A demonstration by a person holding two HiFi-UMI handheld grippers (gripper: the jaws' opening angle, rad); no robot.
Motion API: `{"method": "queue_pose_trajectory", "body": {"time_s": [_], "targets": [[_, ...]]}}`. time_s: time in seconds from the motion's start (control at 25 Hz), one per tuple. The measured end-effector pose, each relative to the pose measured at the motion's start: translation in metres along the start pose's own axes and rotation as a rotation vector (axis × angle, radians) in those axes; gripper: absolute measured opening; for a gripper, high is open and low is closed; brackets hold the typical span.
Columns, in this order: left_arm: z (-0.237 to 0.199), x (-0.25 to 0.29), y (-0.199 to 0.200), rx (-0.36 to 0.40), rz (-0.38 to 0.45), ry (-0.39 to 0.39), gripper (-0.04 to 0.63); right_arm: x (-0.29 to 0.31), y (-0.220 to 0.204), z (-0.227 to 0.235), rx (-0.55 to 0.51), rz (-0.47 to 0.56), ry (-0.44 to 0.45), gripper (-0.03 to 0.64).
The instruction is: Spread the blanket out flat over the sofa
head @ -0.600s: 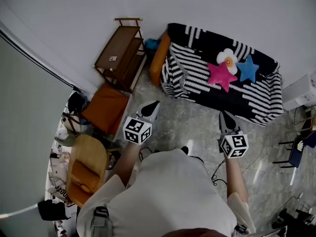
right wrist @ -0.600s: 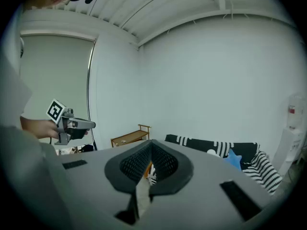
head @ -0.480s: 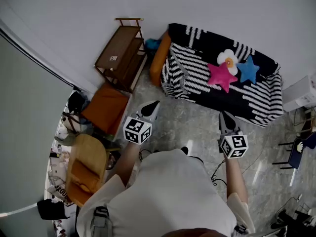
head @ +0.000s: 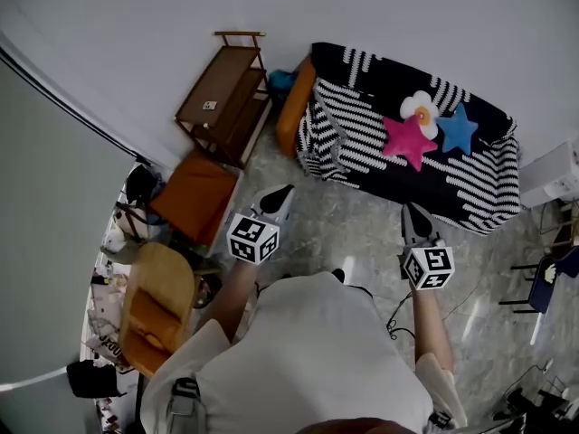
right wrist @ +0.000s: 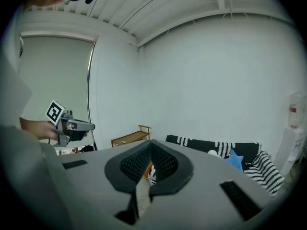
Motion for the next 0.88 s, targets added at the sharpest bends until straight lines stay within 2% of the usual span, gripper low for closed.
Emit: {"method": "queue_pose_trajectory", "body": {"time_s": [0.36,0.52,0.88], "targets": [[0.011,0.006,-0.004,-0.019,0.013,0.044,0.021,0.000,-0.009,0.013,0.009,0.000,0.044,0.003],[0.021,0.015,-0.007,-0.031,0.010,0.067,0.085,-0.001,-0.013,0.029,0.009,-0.006,0.064,0.003],[0.040,0.029,-0.015,-0.056,0.013,0.097,0.138,0.003,-0.022,0.053,0.006,-0.016,0.105,0.004]]}}
Point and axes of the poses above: the fingertips, and each gripper's own axes: x forward along the fingers, z to its right, y out of its top, the point moved 6 cm from there along -x, backward along the fingers, and after that the axes turned 4 degrees about -x, right-handed, at the moved point
